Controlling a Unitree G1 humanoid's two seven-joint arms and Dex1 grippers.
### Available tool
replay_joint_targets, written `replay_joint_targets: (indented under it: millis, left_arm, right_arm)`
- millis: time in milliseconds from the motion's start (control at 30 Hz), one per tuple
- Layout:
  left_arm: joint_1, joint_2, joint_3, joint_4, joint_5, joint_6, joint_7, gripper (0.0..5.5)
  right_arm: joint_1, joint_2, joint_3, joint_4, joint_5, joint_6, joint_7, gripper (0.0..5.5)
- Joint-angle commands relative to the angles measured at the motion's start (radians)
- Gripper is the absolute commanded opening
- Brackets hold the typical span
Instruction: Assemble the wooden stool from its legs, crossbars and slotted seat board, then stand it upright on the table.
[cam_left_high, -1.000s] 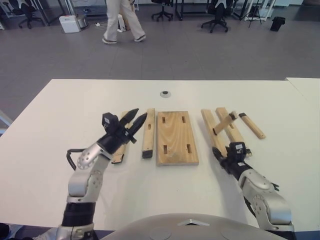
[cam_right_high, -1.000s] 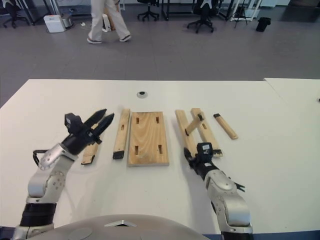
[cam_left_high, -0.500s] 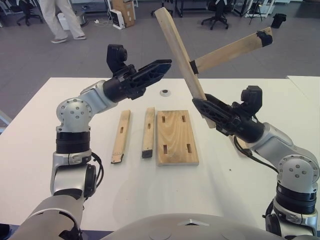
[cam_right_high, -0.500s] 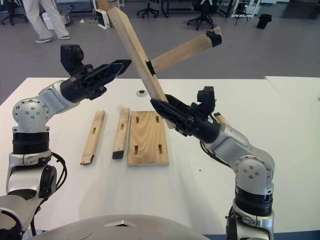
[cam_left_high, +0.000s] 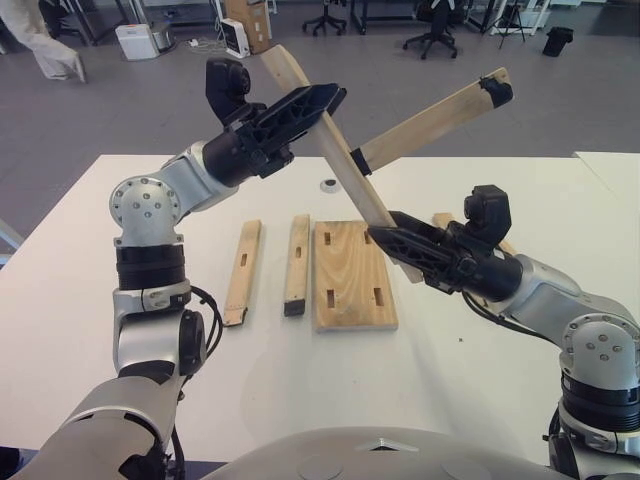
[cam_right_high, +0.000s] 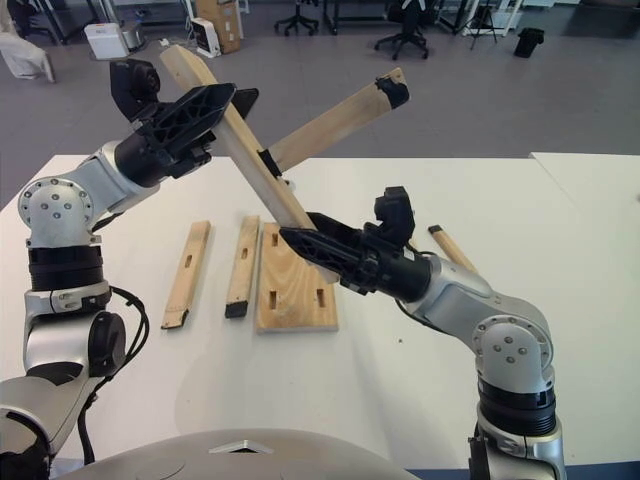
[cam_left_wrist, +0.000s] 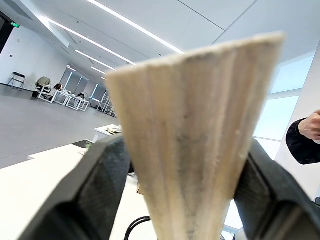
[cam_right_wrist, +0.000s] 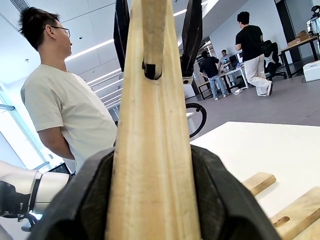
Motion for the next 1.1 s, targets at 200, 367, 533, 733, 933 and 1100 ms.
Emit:
replay_joint_targets:
  millis: [200,367,533,733,933,1100]
  left_arm:
    - [-0.013,0.031,-0.01,0.021,0.077,-0.023,-0.047,2.06]
    - [-0.002,0.096,-0.033,0.059,0.227,-0.114,-0.135,2.06]
    - [0.055,0.177,-0.09,0.05,0.414,-0.258,-0.24,2.06]
    - [0.179,0.201,-0.124,0.002,0.525,-0.463,-0.424,2.06]
    - [0.289,0.218,-0.137,-0.054,0.56,-0.578,-0.544,2.06]
    - [0.334,0.2,-0.17,-0.059,0.614,-0.66,-0.576,2.06]
  right_arm:
    - [0.007,-0.009,0.016,0.045,-0.108,-0.042,-0.065,2.46]
    - [0.059,0.02,-0.016,0.109,-0.22,-0.122,-0.075,3.34]
    - [0.181,0.021,-0.065,0.175,-0.322,-0.188,-0.067,3.59]
    - [0.233,0.046,-0.097,0.199,-0.39,-0.236,-0.076,3.59]
    - [0.248,0.063,-0.104,0.191,-0.41,-0.244,-0.084,3.59]
    - [0.238,0.062,-0.105,0.189,-0.416,-0.237,-0.082,3.59]
